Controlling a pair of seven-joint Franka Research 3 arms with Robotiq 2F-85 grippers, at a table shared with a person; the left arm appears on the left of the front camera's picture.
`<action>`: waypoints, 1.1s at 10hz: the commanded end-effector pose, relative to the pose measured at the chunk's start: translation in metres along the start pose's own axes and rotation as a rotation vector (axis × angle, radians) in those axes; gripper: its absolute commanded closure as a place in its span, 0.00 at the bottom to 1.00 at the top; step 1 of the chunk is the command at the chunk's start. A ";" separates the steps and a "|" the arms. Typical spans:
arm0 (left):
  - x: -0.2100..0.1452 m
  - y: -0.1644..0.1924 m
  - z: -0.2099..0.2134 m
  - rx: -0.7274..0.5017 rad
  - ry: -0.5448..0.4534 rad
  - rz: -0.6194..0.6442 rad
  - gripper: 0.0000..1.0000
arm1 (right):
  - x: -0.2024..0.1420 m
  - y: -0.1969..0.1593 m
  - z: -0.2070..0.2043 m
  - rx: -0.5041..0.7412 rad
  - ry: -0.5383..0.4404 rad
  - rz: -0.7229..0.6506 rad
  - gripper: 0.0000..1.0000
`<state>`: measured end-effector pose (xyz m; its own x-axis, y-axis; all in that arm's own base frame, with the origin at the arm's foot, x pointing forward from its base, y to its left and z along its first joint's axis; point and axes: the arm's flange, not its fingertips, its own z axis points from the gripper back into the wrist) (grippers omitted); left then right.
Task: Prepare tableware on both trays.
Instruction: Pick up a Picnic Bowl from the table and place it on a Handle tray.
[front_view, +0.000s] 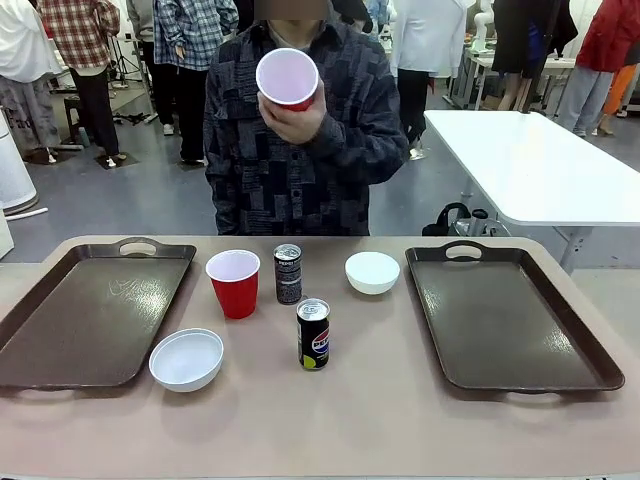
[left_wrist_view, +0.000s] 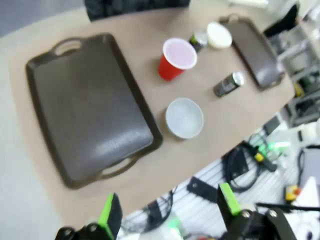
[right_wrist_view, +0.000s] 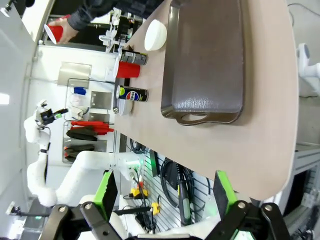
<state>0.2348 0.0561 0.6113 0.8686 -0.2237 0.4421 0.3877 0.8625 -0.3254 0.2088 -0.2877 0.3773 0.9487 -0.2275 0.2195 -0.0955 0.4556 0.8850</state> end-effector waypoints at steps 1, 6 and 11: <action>0.040 -0.043 -0.043 0.126 0.190 -0.087 0.00 | -0.001 0.000 0.001 0.007 -0.006 0.003 0.00; 0.089 -0.110 -0.206 0.322 0.405 -0.068 0.00 | -0.001 0.000 0.001 0.007 -0.006 0.003 0.00; 0.085 -0.100 -0.251 0.289 0.471 -0.076 0.00 | -0.001 0.000 0.001 0.007 -0.006 0.003 0.00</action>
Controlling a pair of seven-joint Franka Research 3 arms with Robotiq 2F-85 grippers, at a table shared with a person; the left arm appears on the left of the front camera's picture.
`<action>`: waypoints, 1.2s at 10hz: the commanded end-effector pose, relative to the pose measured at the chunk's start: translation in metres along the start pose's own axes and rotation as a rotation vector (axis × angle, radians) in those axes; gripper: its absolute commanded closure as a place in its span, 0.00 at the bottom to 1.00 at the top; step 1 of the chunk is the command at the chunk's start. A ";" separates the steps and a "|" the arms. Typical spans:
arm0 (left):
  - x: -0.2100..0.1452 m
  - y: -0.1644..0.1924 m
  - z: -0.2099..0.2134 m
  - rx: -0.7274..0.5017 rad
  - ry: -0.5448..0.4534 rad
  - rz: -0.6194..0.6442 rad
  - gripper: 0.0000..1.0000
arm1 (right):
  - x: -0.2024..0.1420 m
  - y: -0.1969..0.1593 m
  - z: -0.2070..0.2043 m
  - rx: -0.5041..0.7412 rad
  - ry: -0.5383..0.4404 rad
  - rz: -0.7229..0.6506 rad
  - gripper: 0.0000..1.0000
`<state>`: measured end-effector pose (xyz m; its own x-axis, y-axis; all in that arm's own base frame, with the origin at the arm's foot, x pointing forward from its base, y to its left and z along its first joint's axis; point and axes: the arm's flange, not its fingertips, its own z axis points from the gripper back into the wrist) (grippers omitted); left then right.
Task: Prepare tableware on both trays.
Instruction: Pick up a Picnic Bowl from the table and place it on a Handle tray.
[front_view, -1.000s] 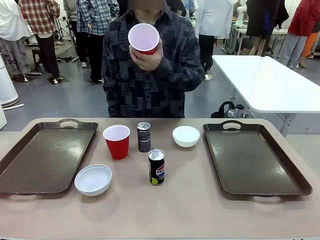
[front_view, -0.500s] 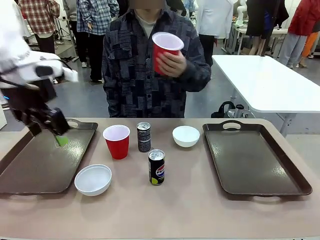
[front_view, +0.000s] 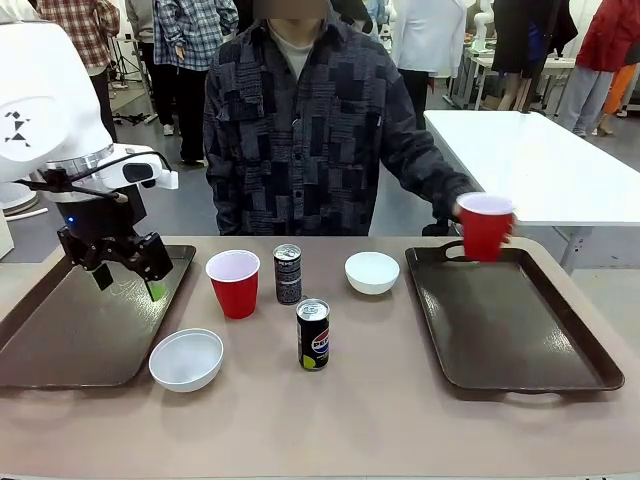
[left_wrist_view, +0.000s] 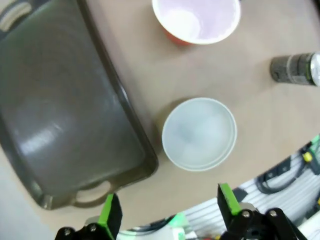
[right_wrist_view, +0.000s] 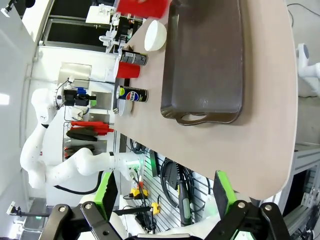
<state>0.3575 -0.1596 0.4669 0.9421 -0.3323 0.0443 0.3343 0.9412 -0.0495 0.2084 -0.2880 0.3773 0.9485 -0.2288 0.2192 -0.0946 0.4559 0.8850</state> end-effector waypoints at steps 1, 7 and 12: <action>0.001 0.001 0.002 0.008 -0.016 0.025 0.00 | -0.001 0.000 0.001 0.007 -0.005 0.003 0.00; 0.005 -0.008 -0.045 0.018 -0.086 -0.024 0.00 | -0.001 0.000 0.001 0.007 -0.005 0.003 0.00; 0.010 -0.019 -0.083 0.059 -0.028 -0.015 0.06 | -0.001 0.000 0.001 0.007 -0.005 0.003 0.00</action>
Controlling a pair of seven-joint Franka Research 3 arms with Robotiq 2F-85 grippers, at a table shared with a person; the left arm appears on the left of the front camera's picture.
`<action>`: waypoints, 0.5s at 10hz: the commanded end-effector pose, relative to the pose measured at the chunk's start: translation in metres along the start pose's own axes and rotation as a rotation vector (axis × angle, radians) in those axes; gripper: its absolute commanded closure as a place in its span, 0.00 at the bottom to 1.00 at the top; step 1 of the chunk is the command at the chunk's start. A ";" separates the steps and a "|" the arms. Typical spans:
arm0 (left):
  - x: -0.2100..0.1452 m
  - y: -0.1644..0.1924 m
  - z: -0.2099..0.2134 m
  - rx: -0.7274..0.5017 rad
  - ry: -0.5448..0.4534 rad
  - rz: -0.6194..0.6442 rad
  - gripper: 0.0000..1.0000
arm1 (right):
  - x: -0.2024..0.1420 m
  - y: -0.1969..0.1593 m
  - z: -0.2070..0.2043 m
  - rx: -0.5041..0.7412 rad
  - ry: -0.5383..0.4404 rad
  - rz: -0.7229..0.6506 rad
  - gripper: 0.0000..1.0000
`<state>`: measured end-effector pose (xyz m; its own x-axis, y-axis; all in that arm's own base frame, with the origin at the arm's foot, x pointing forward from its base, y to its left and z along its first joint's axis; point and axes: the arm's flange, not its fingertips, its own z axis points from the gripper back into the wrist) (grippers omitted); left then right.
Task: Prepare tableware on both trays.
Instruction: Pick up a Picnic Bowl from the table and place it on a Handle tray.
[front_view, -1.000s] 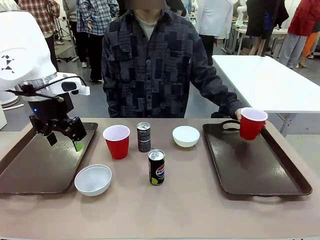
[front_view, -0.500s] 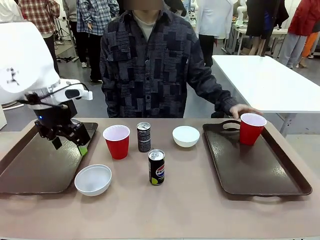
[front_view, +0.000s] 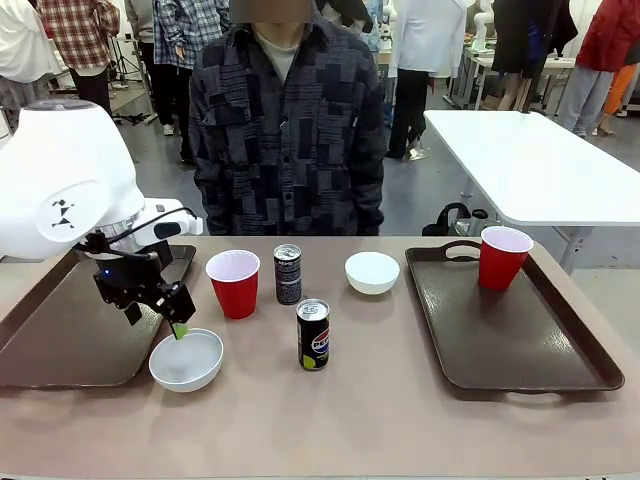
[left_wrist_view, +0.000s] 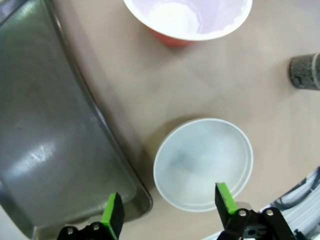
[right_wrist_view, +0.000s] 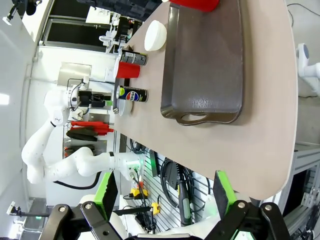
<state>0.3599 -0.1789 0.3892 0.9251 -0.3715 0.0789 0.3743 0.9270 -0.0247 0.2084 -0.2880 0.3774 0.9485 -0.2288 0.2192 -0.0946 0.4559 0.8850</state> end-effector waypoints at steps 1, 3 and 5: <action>0.008 -0.006 -0.015 0.039 0.016 0.024 0.06 | -0.001 0.000 0.001 0.007 -0.005 0.003 0.00; 0.013 -0.007 -0.028 0.043 0.020 0.021 0.10 | -0.001 0.000 0.001 0.007 -0.005 0.003 0.00; 0.018 -0.005 -0.042 0.053 0.037 0.026 0.10 | -0.001 0.000 0.001 0.007 -0.005 0.003 0.00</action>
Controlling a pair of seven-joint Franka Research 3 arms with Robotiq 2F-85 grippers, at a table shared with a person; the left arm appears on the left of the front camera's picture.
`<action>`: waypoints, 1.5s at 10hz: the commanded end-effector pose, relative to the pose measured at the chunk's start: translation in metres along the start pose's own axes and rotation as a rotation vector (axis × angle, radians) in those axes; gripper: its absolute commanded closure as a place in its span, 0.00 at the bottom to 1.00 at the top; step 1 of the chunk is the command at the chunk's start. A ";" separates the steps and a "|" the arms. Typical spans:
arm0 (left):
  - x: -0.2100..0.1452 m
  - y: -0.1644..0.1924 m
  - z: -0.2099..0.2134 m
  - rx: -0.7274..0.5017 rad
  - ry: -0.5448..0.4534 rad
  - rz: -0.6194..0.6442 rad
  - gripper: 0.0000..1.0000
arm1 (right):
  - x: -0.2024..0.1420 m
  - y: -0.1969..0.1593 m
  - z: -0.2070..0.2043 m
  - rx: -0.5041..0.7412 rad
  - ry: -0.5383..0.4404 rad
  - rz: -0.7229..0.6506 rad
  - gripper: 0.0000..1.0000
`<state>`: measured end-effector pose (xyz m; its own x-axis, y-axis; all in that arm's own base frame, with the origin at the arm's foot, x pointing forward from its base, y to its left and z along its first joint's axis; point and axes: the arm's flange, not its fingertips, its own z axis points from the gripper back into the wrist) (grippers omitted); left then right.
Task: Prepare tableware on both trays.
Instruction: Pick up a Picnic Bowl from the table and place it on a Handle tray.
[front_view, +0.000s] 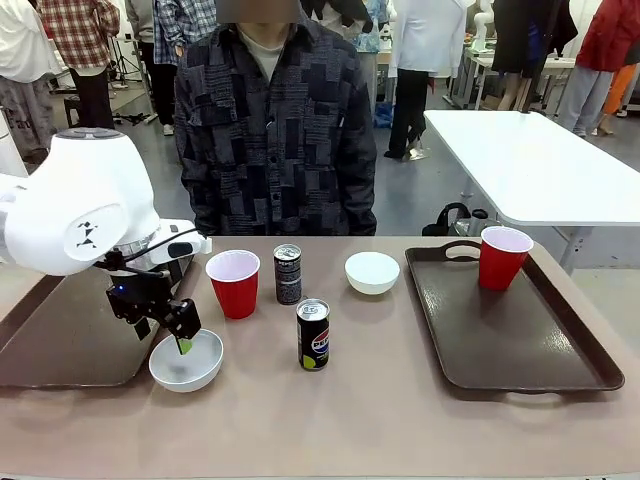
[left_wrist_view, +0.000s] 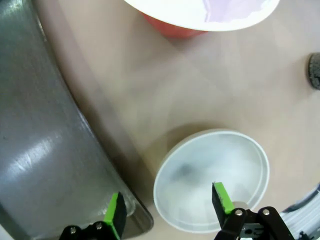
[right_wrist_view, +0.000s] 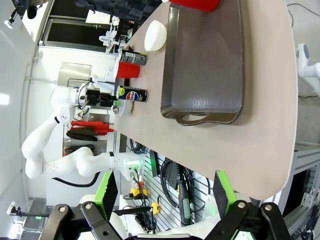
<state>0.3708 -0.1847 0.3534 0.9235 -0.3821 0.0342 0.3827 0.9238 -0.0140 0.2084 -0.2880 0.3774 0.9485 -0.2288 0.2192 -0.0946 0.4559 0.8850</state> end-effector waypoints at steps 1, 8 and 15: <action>0.011 -0.004 -0.009 0.042 -0.003 0.040 0.10 | -0.001 0.000 0.001 0.007 -0.005 0.003 0.00; 0.014 0.005 -0.013 0.018 0.008 0.044 1.00 | -0.001 0.000 0.001 0.007 -0.005 0.003 0.00; 0.003 0.004 0.011 0.005 0.079 0.068 1.00 | -0.001 0.000 0.001 0.007 -0.005 0.003 0.00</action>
<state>0.3848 -0.1835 0.3522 0.9348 -0.3550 -0.0103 0.3549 0.9349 -0.0105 0.2084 -0.2880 0.3774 0.9485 -0.2288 0.2192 -0.0945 0.4559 0.8850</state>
